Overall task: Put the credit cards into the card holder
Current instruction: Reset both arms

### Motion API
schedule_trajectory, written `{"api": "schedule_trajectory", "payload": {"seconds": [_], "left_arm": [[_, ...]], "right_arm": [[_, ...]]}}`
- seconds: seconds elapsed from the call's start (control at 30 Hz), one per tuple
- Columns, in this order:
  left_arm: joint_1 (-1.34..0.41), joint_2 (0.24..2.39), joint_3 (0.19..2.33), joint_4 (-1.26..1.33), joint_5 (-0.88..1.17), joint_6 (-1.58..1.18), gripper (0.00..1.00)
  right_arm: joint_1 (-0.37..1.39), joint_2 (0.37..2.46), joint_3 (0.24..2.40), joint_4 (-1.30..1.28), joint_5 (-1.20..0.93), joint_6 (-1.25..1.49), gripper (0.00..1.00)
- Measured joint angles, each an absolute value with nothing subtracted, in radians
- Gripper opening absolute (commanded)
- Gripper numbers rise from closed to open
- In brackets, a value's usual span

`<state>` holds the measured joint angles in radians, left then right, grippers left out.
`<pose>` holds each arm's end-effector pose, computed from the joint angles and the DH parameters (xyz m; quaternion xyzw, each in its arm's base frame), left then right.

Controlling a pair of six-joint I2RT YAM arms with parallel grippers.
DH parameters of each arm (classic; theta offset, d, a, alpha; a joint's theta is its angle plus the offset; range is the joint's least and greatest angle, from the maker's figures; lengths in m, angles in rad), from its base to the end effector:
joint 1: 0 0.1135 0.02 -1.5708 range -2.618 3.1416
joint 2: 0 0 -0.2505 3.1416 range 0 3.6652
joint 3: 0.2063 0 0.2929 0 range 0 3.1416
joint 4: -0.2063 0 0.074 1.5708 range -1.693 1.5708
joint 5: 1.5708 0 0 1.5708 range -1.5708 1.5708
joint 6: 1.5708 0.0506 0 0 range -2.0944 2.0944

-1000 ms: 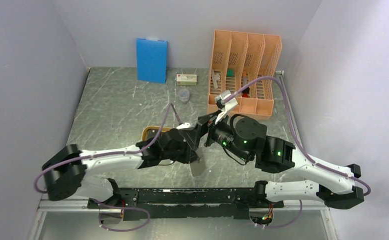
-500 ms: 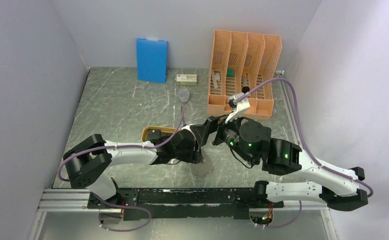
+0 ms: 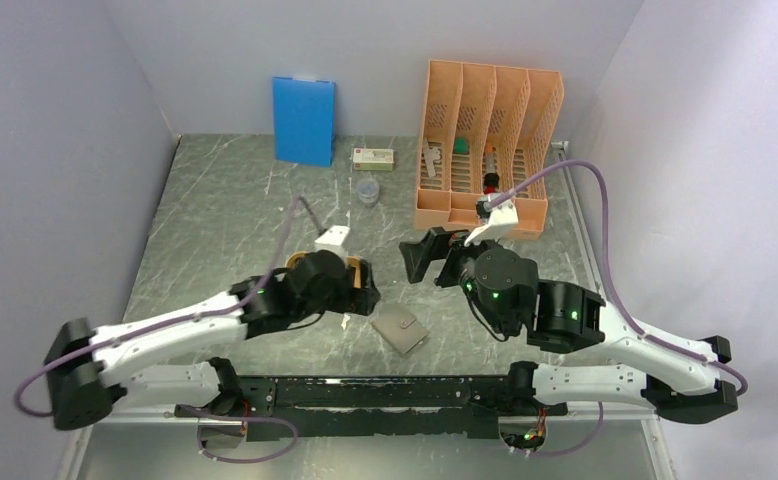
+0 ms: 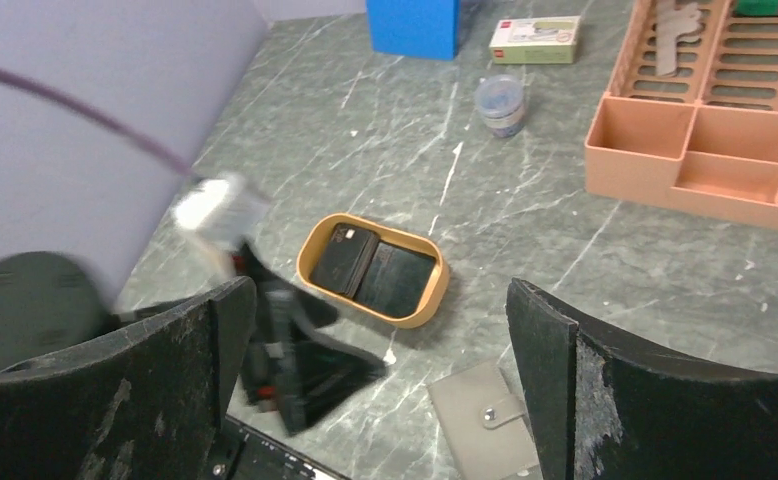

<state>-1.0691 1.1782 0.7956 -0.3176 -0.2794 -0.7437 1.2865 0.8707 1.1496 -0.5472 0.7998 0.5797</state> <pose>0.1595 -0.2618 0.2145 0.0875 0.8956 -0.2509 0.3569 0.0974 0.2039 0.4127 -0.0321 0.7690 0.2643 0.5812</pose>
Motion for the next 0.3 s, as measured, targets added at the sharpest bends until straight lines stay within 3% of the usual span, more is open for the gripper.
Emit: {"api": "schedule_trajectory", "payload": {"seconds": [0.3], "left_arm": [[-1.071, 0.743, 0.884, -0.511, -0.453, -0.699, 0.97]], "right_arm": [[1.287, 0.867, 1.084, -0.527, 0.879, 0.599, 1.0]]}}
